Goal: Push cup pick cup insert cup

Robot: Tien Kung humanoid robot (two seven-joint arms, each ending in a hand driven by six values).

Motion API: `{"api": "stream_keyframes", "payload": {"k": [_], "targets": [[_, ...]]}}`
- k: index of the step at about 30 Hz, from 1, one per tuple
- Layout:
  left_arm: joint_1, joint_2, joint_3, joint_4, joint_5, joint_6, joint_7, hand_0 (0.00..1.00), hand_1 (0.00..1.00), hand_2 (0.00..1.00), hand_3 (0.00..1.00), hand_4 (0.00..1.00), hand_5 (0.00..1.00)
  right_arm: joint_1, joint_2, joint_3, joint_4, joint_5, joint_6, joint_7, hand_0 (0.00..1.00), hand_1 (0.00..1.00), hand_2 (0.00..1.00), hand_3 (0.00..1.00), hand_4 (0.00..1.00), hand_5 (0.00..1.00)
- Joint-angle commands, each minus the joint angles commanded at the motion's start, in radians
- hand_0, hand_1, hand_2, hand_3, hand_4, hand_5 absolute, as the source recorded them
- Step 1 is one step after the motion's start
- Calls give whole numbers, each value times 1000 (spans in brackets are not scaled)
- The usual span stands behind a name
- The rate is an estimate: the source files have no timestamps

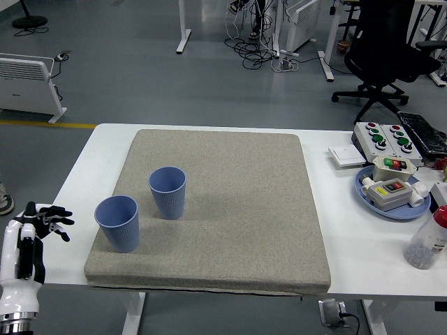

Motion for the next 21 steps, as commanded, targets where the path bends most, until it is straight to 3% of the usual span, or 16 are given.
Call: {"api": "stream_keyframes", "payload": {"k": [9, 12, 13, 18, 19, 21], "targets": [[-19, -5, 60, 60, 59, -24, 0, 198, 390, 414, 392, 529, 998, -1, 1, 3, 0, -4, 0, -2, 728, 667, 702, 596, 161, 387], [-23, -5, 57, 80, 127, -69, 51, 198, 390, 414, 392, 529, 998, -1, 0, 0, 0, 1, 0, 0, 728, 667, 702, 596, 161, 387], [-25, -5, 58, 87, 143, -82, 68, 347, 454, 451, 433, 530, 998, -1, 0, 0, 0, 0, 1, 0, 729, 667, 703, 597, 161, 385], [-37, -8, 67, 123, 191, -141, 143, 347, 454, 451, 433, 530, 998, -1, 0, -2, 0, 3, 1, 0, 729, 667, 703, 597, 161, 385], [-38, -8, 69, 126, 195, -145, 148, 447, 521, 494, 474, 535, 998, -2, 0, -2, 0, 4, 1, 0, 728, 667, 702, 597, 161, 385], [-44, -11, 72, 137, 193, -152, 159, 447, 521, 494, 474, 535, 998, -2, 0, -2, 0, 4, 1, 0, 728, 667, 702, 597, 161, 385]]}}
